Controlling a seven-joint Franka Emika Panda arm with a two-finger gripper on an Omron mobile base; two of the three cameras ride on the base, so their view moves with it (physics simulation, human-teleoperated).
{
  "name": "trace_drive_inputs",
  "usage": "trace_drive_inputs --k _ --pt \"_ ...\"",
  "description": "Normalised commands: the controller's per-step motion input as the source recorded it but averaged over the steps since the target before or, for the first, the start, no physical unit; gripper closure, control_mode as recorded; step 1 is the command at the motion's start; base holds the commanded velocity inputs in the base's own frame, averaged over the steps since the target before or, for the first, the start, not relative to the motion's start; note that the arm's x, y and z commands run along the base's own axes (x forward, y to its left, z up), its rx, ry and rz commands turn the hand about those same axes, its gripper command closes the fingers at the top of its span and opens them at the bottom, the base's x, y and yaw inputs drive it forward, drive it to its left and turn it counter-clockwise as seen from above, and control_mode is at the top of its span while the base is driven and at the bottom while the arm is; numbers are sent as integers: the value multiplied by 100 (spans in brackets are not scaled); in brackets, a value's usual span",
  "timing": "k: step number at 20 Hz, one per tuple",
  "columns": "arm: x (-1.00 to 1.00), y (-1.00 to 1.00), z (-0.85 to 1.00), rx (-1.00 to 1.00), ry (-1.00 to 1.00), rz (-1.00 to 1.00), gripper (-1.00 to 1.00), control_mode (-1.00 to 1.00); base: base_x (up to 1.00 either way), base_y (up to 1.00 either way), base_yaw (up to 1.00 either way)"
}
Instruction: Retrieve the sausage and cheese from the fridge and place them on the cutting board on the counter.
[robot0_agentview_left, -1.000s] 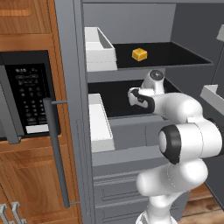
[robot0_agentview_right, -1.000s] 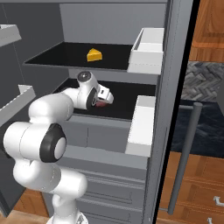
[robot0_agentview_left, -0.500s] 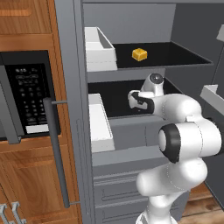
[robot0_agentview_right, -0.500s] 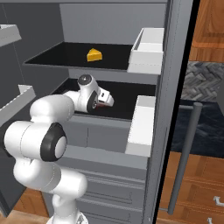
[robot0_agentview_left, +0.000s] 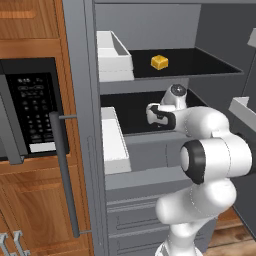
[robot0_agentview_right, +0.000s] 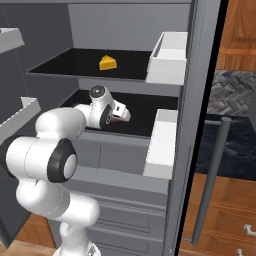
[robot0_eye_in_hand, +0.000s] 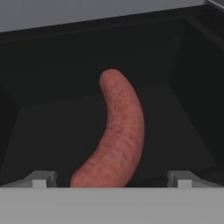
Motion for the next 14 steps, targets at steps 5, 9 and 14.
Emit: trace_drive_inputs --k 5,9,14 --pt "8 0 -3 0 0 0 -100 -100 0 0 0" --pt "23 0 -4 0 0 0 -100 -100 0 0 0" --pt "32 0 -2 0 0 0 -100 -100 0 0 0"
